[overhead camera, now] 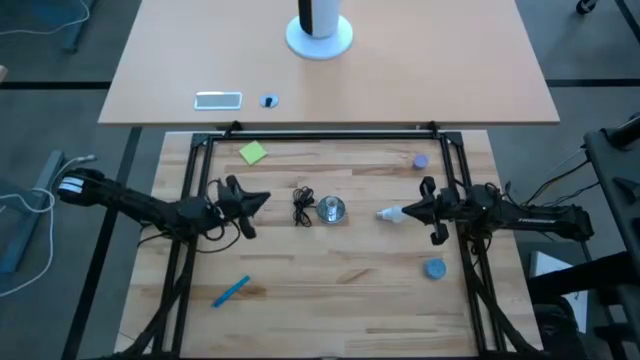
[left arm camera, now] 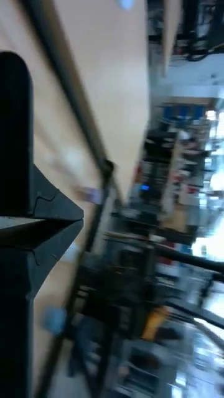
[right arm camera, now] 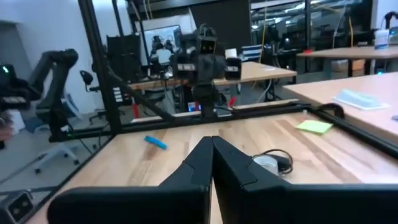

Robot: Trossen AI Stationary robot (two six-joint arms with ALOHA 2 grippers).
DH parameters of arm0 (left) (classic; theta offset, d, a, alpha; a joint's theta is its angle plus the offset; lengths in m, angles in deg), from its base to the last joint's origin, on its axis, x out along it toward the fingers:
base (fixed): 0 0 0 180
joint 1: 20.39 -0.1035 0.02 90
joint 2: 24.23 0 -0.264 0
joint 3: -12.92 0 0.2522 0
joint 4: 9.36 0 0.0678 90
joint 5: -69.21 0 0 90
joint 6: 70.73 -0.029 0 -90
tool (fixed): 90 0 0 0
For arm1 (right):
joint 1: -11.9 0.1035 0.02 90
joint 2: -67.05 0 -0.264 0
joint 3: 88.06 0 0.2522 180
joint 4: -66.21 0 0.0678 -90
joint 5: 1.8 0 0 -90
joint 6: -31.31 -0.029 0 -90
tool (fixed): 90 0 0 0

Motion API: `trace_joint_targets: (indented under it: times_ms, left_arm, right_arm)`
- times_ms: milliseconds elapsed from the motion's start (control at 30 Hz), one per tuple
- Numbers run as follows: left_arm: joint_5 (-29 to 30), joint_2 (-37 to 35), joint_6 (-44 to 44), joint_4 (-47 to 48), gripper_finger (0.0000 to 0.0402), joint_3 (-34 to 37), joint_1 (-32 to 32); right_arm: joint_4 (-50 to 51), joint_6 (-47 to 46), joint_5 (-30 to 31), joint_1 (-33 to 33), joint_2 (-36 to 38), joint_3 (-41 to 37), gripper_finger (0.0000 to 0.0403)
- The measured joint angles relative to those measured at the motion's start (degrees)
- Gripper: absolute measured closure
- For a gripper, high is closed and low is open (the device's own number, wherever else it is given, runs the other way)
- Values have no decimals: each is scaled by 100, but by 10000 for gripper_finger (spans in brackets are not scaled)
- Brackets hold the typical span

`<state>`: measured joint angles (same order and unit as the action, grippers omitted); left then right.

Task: Screw lightbulb
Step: Insert the lightbulb into the lamp

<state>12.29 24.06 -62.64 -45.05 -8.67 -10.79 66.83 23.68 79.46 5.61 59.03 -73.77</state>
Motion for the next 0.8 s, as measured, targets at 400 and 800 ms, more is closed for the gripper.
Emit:
trace_joint_targets:
  times_ms: [400,800]
  left_arm:
    - [518,351,-1519,1078,401,-1630,-103]
    - [311,1211,-1204,4349,401,-2340,-1378]
  right_arm:
    - [24,776,1079,2,-2,0,402]
    - [25,63,2582,0,-4,0,402]
